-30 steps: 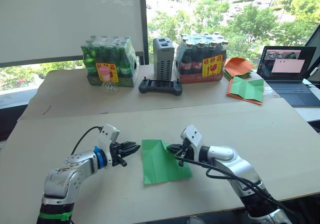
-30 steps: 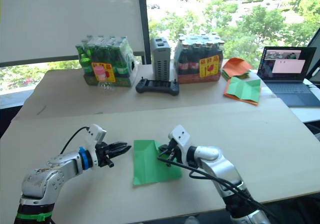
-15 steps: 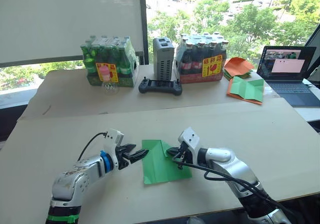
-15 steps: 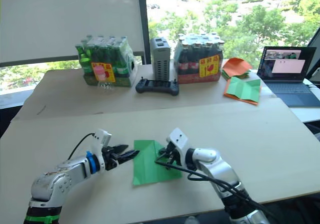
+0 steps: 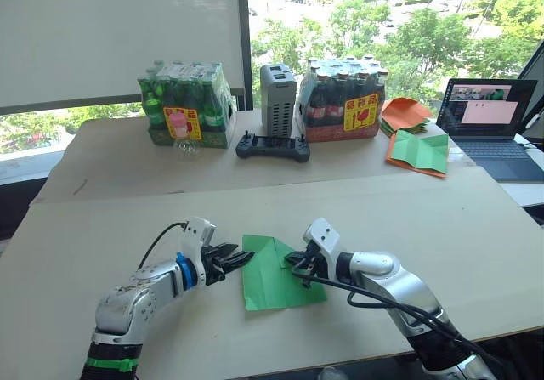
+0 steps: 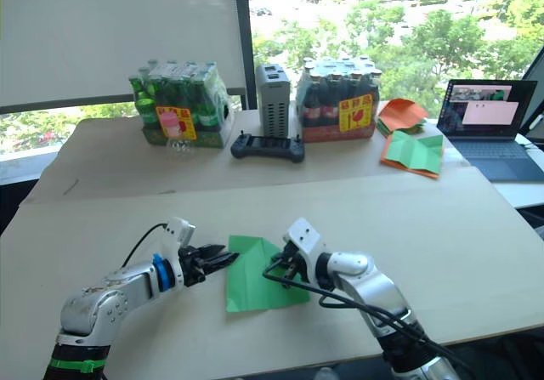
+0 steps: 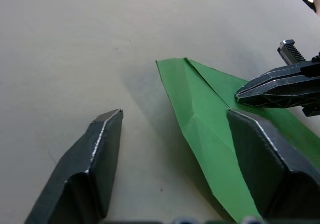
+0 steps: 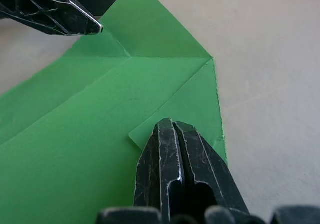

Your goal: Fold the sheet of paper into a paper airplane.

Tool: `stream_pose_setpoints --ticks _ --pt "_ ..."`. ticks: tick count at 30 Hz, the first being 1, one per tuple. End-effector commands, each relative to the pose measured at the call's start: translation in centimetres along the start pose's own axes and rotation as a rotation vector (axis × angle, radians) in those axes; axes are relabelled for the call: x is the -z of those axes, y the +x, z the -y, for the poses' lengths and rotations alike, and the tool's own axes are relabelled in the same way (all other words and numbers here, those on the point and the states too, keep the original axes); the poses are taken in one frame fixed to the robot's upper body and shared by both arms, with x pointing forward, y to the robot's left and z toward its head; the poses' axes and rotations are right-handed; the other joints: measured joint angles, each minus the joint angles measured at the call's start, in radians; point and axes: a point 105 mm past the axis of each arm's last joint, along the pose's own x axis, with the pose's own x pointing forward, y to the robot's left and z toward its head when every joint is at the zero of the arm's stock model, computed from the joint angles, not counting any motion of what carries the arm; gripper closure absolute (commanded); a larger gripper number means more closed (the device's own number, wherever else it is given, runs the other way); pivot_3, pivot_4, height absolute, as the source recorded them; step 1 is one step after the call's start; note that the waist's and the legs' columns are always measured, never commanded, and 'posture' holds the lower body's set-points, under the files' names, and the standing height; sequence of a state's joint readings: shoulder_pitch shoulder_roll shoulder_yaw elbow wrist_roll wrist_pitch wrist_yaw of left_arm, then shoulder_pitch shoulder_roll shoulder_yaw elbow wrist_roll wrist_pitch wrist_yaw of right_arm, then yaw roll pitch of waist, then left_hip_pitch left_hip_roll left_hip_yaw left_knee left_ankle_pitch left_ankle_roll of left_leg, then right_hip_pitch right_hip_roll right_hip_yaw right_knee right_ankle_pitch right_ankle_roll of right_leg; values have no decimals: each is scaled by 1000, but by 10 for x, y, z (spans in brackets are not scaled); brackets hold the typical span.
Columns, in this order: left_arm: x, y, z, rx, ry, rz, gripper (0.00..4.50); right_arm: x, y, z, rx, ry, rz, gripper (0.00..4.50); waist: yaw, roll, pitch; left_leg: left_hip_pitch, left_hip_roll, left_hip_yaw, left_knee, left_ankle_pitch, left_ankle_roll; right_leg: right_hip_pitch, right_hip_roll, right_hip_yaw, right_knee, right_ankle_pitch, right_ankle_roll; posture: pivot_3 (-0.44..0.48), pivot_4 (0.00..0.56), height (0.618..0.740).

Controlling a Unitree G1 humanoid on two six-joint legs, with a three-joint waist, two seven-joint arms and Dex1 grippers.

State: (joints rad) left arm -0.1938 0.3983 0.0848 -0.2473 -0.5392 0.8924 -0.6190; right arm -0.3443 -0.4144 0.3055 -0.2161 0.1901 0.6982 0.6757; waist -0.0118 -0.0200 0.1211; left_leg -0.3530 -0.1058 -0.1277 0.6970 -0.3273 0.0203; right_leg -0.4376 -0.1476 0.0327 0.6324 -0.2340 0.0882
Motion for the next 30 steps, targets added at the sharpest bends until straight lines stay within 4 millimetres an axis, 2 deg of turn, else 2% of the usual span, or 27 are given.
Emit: stream_pose_setpoints --ticks 1,6,17,30 --pt "-16 4 4 14 44 53 2453 10 1 -2 2 26 -42 4500 0 0 0 0 0 0 0 0 0 0 0 0 0 0 0 0 150 735" --pt "-23 5 10 33 104 58 4135 10 1 -2 1 27 -42 4500 -1 0 0 0 0 0 0 0 0 0 0 0 0 0 0 0 150 735" --pt "-17 4 35 153 212 2 4135 9 2 -2 12 36 -36 4500 -1 0 0 0 0 0 0 0 0 0 0 0 0 0 0 0 150 735" --pt "7 14 26 148 252 -101 4135 4 1 0 34 45 -22 4500 -1 0 0 0 0 0 -1 0 0 0 0 0 0 0 0 0 150 735"
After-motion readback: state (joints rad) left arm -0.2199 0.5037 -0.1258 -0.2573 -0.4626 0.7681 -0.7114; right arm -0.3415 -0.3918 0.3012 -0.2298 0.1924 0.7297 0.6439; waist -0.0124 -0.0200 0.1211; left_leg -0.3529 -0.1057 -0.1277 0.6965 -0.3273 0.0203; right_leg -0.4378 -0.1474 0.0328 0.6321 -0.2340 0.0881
